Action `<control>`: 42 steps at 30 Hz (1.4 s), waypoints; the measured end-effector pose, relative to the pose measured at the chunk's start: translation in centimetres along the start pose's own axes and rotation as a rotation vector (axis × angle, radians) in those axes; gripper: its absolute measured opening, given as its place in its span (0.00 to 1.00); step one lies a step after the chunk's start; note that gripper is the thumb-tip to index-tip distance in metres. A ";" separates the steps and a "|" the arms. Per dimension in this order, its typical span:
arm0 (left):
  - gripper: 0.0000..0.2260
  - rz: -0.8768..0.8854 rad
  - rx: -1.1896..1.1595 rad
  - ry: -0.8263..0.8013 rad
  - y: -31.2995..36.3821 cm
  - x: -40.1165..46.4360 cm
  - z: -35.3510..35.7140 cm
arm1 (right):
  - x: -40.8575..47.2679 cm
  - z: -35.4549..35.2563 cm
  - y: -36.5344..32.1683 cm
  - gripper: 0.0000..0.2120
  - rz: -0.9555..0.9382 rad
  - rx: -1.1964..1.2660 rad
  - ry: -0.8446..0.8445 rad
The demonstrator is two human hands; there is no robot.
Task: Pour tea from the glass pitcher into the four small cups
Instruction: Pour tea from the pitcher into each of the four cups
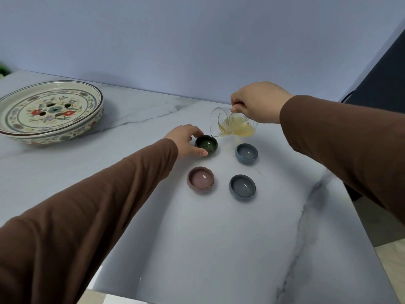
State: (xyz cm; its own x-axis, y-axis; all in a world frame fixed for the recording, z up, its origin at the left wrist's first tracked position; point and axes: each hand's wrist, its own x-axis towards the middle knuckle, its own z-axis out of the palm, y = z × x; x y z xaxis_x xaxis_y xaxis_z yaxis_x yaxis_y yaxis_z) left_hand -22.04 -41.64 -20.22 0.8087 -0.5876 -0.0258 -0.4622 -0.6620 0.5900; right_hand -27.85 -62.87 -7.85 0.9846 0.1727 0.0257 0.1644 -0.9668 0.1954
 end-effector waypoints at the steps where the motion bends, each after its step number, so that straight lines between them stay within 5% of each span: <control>1: 0.25 -0.002 -0.004 0.000 0.0 0.0 0.0 | 0.0 -0.1 -0.1 0.09 -0.005 -0.013 0.006; 42: 0.27 -0.013 0.061 -0.021 0.4 0.0 -0.2 | 0.2 -3.2 -2.2 0.10 -0.038 -0.189 -0.035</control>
State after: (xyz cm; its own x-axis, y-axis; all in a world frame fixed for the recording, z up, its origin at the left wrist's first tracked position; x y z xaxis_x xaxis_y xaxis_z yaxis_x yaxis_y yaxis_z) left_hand -22.16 -41.80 -19.87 0.8071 -0.5882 -0.0508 -0.4737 -0.6965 0.5389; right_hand -28.24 -60.15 -5.11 0.9799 0.1985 -0.0188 0.1909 -0.9067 0.3762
